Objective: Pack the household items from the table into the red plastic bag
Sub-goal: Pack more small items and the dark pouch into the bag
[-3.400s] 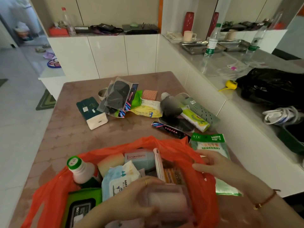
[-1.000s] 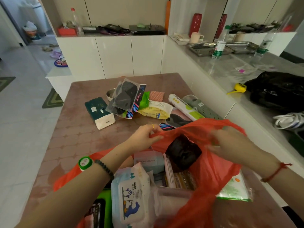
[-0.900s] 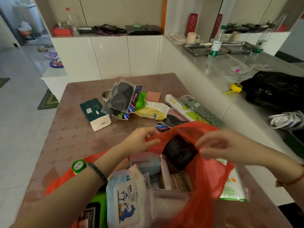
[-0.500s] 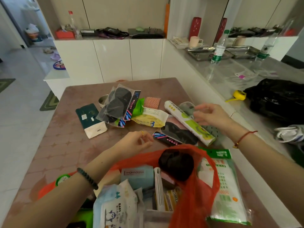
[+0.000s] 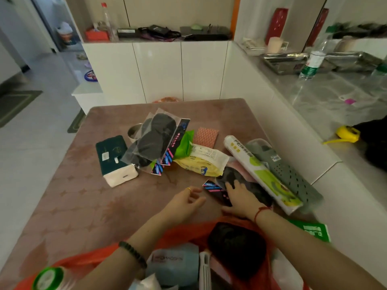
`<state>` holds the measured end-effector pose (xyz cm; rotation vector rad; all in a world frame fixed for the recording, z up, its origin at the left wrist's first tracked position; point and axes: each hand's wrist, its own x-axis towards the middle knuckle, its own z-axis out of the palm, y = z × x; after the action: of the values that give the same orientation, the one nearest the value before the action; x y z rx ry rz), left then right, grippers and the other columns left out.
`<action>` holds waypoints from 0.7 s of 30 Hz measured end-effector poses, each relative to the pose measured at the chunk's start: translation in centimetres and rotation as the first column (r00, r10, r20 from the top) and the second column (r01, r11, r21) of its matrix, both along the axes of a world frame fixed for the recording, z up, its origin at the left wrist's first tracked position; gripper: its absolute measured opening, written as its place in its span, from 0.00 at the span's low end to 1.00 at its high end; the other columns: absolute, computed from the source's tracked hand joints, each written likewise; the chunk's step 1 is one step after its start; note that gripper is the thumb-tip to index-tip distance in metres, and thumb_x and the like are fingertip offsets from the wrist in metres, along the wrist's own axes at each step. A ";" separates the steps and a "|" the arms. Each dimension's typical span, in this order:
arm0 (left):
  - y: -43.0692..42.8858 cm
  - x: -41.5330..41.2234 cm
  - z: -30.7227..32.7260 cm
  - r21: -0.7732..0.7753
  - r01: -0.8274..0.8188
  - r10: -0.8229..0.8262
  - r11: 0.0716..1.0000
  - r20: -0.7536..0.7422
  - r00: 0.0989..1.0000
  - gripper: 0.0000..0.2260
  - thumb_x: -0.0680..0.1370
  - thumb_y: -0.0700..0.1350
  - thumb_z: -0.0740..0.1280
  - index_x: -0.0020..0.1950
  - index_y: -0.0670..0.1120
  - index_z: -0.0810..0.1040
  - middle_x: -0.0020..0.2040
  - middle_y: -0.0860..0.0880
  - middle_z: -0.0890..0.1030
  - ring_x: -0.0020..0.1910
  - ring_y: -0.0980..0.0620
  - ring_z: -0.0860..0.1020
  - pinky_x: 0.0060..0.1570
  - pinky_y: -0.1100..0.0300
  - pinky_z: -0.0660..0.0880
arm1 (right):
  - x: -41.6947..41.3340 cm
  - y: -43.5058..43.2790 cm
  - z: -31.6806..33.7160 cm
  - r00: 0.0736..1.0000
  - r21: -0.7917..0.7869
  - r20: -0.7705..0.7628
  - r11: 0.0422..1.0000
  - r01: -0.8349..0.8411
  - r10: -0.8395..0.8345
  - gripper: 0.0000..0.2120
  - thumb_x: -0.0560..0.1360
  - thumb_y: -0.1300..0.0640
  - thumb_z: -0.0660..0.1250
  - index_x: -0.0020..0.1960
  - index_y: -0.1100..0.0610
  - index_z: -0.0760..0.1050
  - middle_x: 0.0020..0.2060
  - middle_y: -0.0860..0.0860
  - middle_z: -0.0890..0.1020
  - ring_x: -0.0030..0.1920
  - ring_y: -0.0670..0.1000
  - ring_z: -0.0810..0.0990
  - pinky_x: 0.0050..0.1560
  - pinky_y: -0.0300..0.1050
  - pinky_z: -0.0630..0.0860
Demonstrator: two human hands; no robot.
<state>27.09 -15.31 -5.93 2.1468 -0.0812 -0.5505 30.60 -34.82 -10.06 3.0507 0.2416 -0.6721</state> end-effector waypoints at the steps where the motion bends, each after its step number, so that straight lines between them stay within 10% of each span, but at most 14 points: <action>1: -0.1 0.1 -0.2 -0.033 -0.039 0.038 0.999 -0.030 0.999 0.18 0.78 0.48 0.62 0.66 0.45 0.69 0.56 0.48 0.75 0.52 0.54 0.74 0.53 0.62 0.72 | 0.0 -0.1 0.1 0.997 -0.044 0.067 0.999 -0.030 0.033 0.29 0.76 0.54 0.60 0.73 0.61 0.55 0.70 0.62 0.63 0.68 0.60 0.65 0.64 0.52 0.69; 8: -0.9 0.0 -0.1 -0.184 -0.264 0.226 0.947 -0.206 0.952 0.17 0.79 0.47 0.61 0.66 0.45 0.68 0.55 0.47 0.73 0.48 0.53 0.73 0.37 0.68 0.71 | -0.5 -1.1 0.3 0.973 -0.142 0.206 0.987 -0.074 0.102 0.13 0.77 0.67 0.54 0.60 0.60 0.67 0.60 0.59 0.75 0.60 0.58 0.74 0.55 0.50 0.73; 13: -1.4 -1.1 2.0 -0.426 -0.498 0.292 0.755 -0.463 0.837 0.18 0.78 0.50 0.62 0.64 0.42 0.69 0.62 0.43 0.75 0.57 0.45 0.76 0.56 0.55 0.73 | -2.1 -1.4 4.8 0.950 0.118 0.286 0.989 0.091 -0.122 0.13 0.73 0.62 0.58 0.54 0.58 0.76 0.51 0.57 0.82 0.52 0.58 0.80 0.47 0.49 0.75; 17: -3.4 -3.0 3.8 -0.579 -0.535 0.123 0.615 -0.599 0.791 0.12 0.74 0.52 0.66 0.53 0.47 0.75 0.40 0.50 0.83 0.44 0.50 0.81 0.50 0.53 0.77 | -7.3 1.9 10.1 0.810 0.295 0.586 0.940 -0.172 -0.036 0.16 0.70 0.60 0.60 0.55 0.56 0.78 0.47 0.56 0.84 0.47 0.55 0.82 0.45 0.46 0.78; 21: -4.4 -3.3 3.6 -0.601 -0.710 0.296 0.367 -0.648 0.702 0.13 0.73 0.44 0.68 0.56 0.41 0.77 0.41 0.43 0.82 0.37 0.48 0.81 0.32 0.61 0.78 | -9.1 3.7 12.3 0.975 0.568 0.121 0.793 -0.221 0.186 0.09 0.73 0.57 0.65 0.53 0.55 0.77 0.50 0.49 0.81 0.52 0.49 0.80 0.51 0.42 0.76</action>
<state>23.75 -19.76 -2.29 0.9388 0.5149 -0.4517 21.47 -31.17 2.27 3.5151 0.9262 -0.5751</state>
